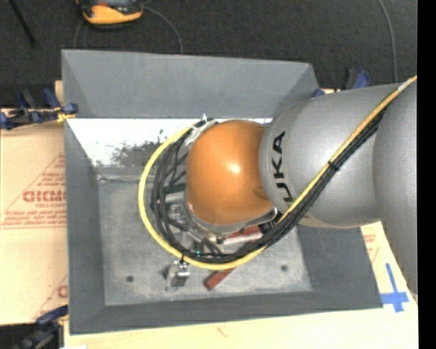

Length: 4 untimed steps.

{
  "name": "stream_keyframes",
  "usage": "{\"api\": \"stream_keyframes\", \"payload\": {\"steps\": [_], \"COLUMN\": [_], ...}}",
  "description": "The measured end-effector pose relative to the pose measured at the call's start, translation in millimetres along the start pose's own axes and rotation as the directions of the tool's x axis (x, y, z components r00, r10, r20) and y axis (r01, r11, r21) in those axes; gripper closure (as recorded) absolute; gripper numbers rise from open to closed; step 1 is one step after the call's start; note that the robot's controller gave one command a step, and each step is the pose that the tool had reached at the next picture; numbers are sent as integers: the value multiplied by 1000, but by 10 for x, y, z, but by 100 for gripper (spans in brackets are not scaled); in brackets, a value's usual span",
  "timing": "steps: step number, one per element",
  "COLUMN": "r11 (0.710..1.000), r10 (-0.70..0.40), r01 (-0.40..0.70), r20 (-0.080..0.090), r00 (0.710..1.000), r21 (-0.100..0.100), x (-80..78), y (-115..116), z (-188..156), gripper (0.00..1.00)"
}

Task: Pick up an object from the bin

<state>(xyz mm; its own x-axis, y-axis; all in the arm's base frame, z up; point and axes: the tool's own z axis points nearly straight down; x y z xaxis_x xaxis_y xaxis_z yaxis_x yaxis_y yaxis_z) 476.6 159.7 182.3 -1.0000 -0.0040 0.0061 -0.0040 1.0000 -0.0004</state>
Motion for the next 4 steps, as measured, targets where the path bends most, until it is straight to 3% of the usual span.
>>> {"api": "stream_keyframes", "payload": {"steps": [1, 2, 3, 4], "r11": [1000, 995, 996, 995], "r10": [4, -96, -95, -96], "r01": [-4, 96, 95, 96], "r20": [8, 9, 9, 8], "r00": [1000, 995, 995, 995], "r21": [-2, -3, -3, 0], "x": [-19, -239, -239, -128], "y": [-8, -429, -429, -497], "z": [-42, 1040, 1040, -9], "gripper": [0, 100, 100, 100]}}
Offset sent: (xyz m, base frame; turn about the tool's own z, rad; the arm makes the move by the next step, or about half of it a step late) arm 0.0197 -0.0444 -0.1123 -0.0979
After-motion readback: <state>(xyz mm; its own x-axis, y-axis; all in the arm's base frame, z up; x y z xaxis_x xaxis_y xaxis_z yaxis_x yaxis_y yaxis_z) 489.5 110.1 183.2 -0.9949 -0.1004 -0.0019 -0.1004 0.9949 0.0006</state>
